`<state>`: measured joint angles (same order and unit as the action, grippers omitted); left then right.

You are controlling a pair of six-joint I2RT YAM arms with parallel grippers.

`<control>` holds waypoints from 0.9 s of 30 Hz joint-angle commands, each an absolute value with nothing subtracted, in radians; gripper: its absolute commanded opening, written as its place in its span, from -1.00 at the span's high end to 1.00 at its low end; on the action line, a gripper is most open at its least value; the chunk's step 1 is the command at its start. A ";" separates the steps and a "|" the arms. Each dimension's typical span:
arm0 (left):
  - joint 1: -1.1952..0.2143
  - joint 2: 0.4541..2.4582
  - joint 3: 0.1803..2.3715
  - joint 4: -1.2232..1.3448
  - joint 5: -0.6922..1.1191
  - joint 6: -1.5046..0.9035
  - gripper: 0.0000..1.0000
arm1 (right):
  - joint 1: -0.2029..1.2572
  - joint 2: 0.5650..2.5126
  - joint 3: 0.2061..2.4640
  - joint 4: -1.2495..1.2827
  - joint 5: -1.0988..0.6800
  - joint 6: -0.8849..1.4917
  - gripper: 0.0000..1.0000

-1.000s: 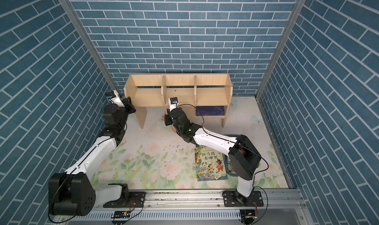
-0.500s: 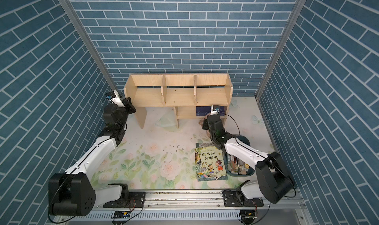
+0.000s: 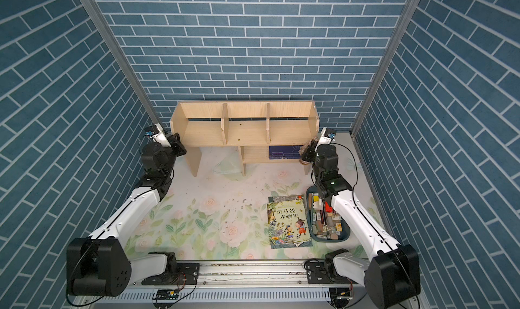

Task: Wipe the bookshelf clean with a cloth
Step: Wipe the dust from the shelf.

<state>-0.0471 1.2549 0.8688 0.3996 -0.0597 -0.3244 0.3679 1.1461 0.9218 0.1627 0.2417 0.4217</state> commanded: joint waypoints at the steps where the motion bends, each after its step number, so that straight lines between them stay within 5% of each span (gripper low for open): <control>1: -0.077 1.257 0.847 0.336 0.023 -0.374 1.00 | 0.428 1.129 0.884 0.163 0.177 0.452 1.00; 6: -0.077 1.269 0.850 0.331 0.022 -0.376 1.00 | 0.680 1.234 0.787 0.294 0.236 0.522 1.00; 13: -0.077 1.267 0.848 0.327 0.011 -0.375 1.00 | 0.841 1.501 0.765 0.429 0.261 0.580 1.00; 14: -0.077 1.266 0.848 0.327 0.011 -0.374 1.00 | 0.844 1.526 0.767 0.426 0.265 0.586 0.93; 18: -0.077 1.265 0.847 0.325 0.010 -0.374 1.00 | 0.842 1.560 0.752 0.396 0.305 0.602 0.02; 21: -0.077 1.268 0.848 0.328 0.015 -0.376 1.00 | 0.842 1.581 0.757 0.351 0.329 0.607 -0.45; 27: -0.077 1.267 0.850 0.325 0.014 -0.376 1.00 | 0.848 1.661 0.743 0.318 0.310 0.637 -0.85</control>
